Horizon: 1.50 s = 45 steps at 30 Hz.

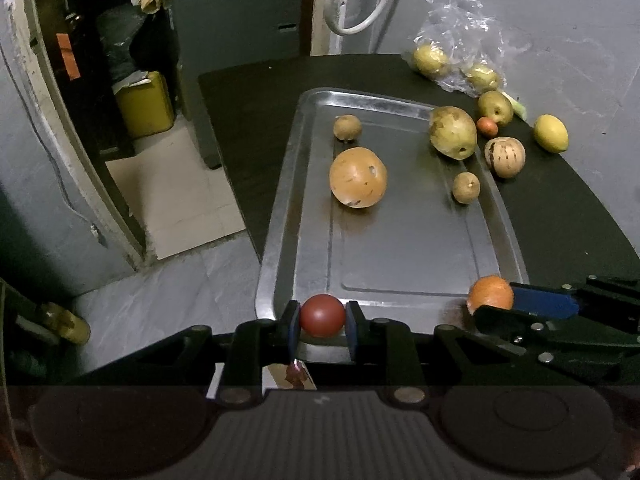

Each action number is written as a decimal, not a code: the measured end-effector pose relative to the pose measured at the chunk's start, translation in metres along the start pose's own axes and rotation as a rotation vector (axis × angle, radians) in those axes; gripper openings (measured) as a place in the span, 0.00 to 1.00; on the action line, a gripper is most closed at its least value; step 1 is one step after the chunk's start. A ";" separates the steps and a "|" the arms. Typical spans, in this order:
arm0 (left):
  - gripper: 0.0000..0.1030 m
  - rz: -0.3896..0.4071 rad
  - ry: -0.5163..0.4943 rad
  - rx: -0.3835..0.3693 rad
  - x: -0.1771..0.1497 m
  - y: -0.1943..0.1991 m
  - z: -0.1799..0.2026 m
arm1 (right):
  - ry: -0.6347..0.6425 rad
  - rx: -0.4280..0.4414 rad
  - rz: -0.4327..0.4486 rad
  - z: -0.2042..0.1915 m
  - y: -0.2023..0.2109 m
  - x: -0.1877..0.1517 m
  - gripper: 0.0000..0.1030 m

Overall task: Organize fruits
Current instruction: 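Carry both fruits over the tray and open both tools to drop them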

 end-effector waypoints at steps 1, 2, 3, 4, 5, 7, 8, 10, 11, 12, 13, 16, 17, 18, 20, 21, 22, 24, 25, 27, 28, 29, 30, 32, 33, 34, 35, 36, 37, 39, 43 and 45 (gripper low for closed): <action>0.25 0.000 -0.002 -0.002 0.000 0.000 0.000 | 0.002 0.000 0.001 -0.003 -0.001 0.001 0.32; 0.25 -0.001 -0.004 -0.005 0.000 0.000 0.000 | 0.005 0.001 0.003 -0.006 -0.002 0.001 0.32; 0.25 -0.001 -0.005 -0.007 0.000 0.000 0.000 | 0.007 0.001 0.004 -0.008 -0.002 0.002 0.32; 0.25 -0.001 -0.008 -0.010 0.000 0.000 0.000 | 0.010 0.001 0.004 -0.011 -0.004 0.002 0.32; 0.25 -0.001 -0.010 -0.013 -0.001 0.000 -0.001 | 0.011 0.001 0.003 -0.014 -0.005 0.002 0.32; 0.25 -0.002 -0.015 -0.018 -0.001 0.000 -0.001 | 0.012 0.002 0.001 -0.018 -0.006 0.003 0.32; 0.25 -0.002 -0.018 -0.021 -0.001 0.001 -0.001 | 0.013 0.002 -0.001 -0.020 -0.007 0.002 0.32; 0.25 -0.002 -0.024 -0.025 -0.001 0.001 -0.002 | 0.015 0.001 -0.003 -0.023 -0.007 0.002 0.32; 0.25 -0.002 -0.026 -0.028 -0.002 0.001 -0.002 | 0.014 -0.001 -0.005 -0.024 -0.008 0.002 0.32; 0.25 -0.002 -0.027 -0.029 -0.002 0.001 -0.002 | 0.013 -0.002 -0.006 -0.024 -0.008 0.002 0.32; 0.26 -0.002 -0.029 -0.030 -0.002 0.001 -0.002 | 0.011 -0.005 -0.008 -0.025 -0.008 0.002 0.32; 0.26 0.000 -0.032 -0.033 -0.003 0.001 -0.002 | 0.002 -0.011 -0.010 -0.026 -0.008 0.000 0.33; 0.26 0.000 -0.033 -0.034 -0.003 0.001 -0.002 | 0.001 -0.016 -0.011 -0.026 -0.008 0.000 0.33; 0.26 0.001 -0.034 -0.035 -0.003 0.001 -0.002 | 0.000 -0.020 -0.011 -0.026 -0.007 0.000 0.33; 0.27 0.002 -0.037 -0.039 -0.004 0.002 -0.001 | -0.002 -0.025 -0.010 -0.026 -0.006 0.000 0.34; 0.28 0.002 -0.038 -0.041 -0.004 0.002 -0.001 | -0.001 -0.027 -0.010 -0.027 -0.005 0.000 0.36; 0.30 0.003 -0.039 -0.042 -0.004 0.003 0.000 | -0.002 -0.028 -0.010 -0.026 -0.004 -0.001 0.38; 0.41 0.011 -0.037 -0.041 -0.005 0.005 0.000 | -0.007 -0.031 -0.010 -0.026 -0.002 -0.002 0.41; 0.43 0.014 -0.036 -0.041 -0.005 0.006 0.000 | -0.011 -0.033 -0.008 -0.025 0.000 -0.002 0.44; 0.45 0.015 -0.031 -0.041 -0.006 0.007 0.000 | -0.018 -0.036 -0.003 -0.023 0.003 -0.003 0.47; 0.46 0.015 -0.028 -0.042 -0.007 0.008 0.001 | -0.019 -0.038 0.001 -0.022 0.005 -0.004 0.49; 0.49 0.016 -0.025 -0.041 -0.008 0.009 0.001 | -0.019 -0.042 0.005 -0.021 0.007 -0.004 0.50; 0.51 0.018 -0.024 -0.040 -0.008 0.010 0.000 | -0.019 -0.045 0.009 -0.020 0.009 -0.005 0.52; 0.55 0.025 -0.018 -0.039 -0.010 0.014 0.000 | -0.022 -0.049 0.017 -0.018 0.014 -0.005 0.56; 0.58 0.030 -0.013 -0.039 -0.011 0.016 0.000 | -0.022 -0.051 0.021 -0.017 0.016 -0.006 0.59; 0.60 0.034 -0.008 -0.039 -0.012 0.018 -0.001 | -0.023 -0.053 0.025 -0.016 0.018 -0.006 0.62; 0.65 0.038 -0.002 -0.038 -0.012 0.020 -0.001 | -0.025 -0.056 0.028 -0.015 0.020 -0.006 0.64; 0.71 0.042 0.005 -0.037 -0.013 0.022 -0.002 | -0.027 -0.058 0.032 -0.014 0.022 -0.007 0.69; 0.75 0.048 0.014 -0.035 -0.014 0.025 -0.002 | -0.030 -0.061 0.036 -0.013 0.025 -0.007 0.73; 0.89 0.063 0.036 -0.034 -0.017 0.031 -0.003 | -0.036 -0.067 0.045 -0.011 0.030 -0.008 0.81; 0.99 0.104 0.108 -0.045 -0.025 0.042 -0.007 | -0.049 -0.101 0.069 -0.006 0.041 -0.011 0.99; 0.99 0.116 0.139 -0.049 -0.029 0.046 -0.010 | -0.047 -0.122 0.079 -0.004 0.046 -0.013 0.99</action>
Point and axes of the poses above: each gripper's, at about its wrist camera, not at the fingertips, and y roughly against the way its jaws point, z to its right, x to its top, the point moved 1 cm from there along -y, roughly the way its jaws point, and after that the axes turned 11 degrees about -x, right-handed, at the moved point
